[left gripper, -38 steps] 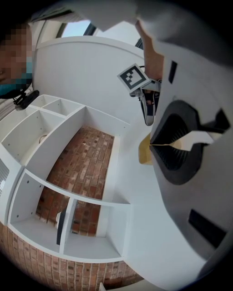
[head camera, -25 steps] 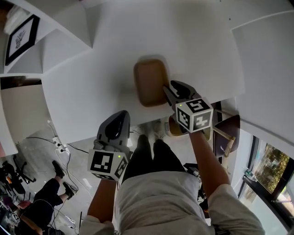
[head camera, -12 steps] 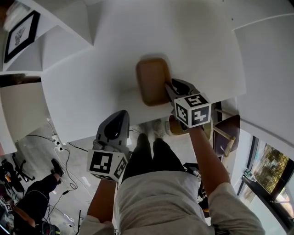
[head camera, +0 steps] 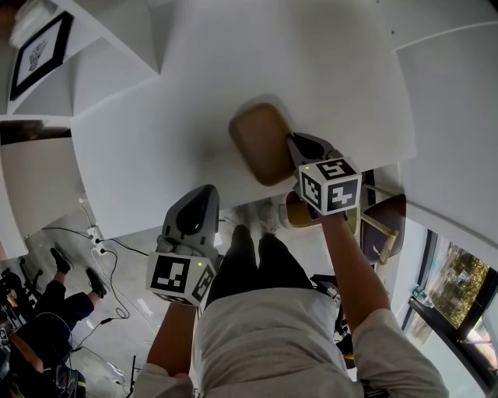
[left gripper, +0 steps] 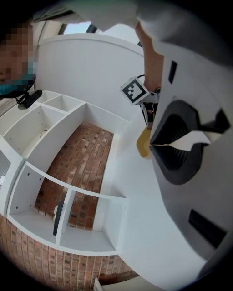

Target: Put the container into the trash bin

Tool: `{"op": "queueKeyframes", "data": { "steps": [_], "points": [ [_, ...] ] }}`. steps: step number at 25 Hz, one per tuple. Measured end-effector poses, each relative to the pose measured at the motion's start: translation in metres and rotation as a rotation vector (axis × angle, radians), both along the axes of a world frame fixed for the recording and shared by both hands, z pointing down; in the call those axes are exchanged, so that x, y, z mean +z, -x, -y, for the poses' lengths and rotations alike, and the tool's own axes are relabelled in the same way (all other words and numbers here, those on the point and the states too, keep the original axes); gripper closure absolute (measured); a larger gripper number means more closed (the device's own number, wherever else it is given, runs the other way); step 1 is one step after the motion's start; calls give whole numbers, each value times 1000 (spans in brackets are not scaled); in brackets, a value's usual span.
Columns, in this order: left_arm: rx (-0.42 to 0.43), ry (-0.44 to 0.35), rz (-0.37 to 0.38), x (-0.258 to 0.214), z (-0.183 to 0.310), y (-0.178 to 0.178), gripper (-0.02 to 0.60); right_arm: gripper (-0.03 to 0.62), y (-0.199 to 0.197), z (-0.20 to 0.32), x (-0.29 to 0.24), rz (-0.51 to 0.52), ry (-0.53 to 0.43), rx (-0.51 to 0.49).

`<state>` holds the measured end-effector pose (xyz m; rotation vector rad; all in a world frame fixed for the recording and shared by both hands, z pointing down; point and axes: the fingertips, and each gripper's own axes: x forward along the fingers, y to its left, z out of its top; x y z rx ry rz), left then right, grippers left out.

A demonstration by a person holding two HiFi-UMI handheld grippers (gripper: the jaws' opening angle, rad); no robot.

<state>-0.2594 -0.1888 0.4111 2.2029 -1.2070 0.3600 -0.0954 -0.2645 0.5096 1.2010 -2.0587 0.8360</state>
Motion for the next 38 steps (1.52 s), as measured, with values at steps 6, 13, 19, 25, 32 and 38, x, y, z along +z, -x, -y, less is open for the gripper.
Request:
{"op": "queueKeyframes", "data": {
  "steps": [6, 13, 19, 25, 32, 38],
  "points": [
    [3, -9, -3, -7, -4, -2, 565, 562, 0, -5, -9, 13, -5, -6],
    [9, -28, 1, -18, -10, -5, 565, 562, -1, -13, -26, 31, -25, -9],
    [22, -35, 0, -24, -20, -11, 565, 562, -3, -24, -40, 48, -41, -10],
    [40, -37, 2, -30, -29, -19, 565, 562, -6, -37, -53, 63, -45, 1],
    [64, -56, -4, -44, -39, -30, 565, 562, -18, -54, -70, 62, -55, 16],
    [108, -62, -12, -50, -45, -42, 565, 562, -33, -70, -78, 58, -55, 57]
  ]
}}
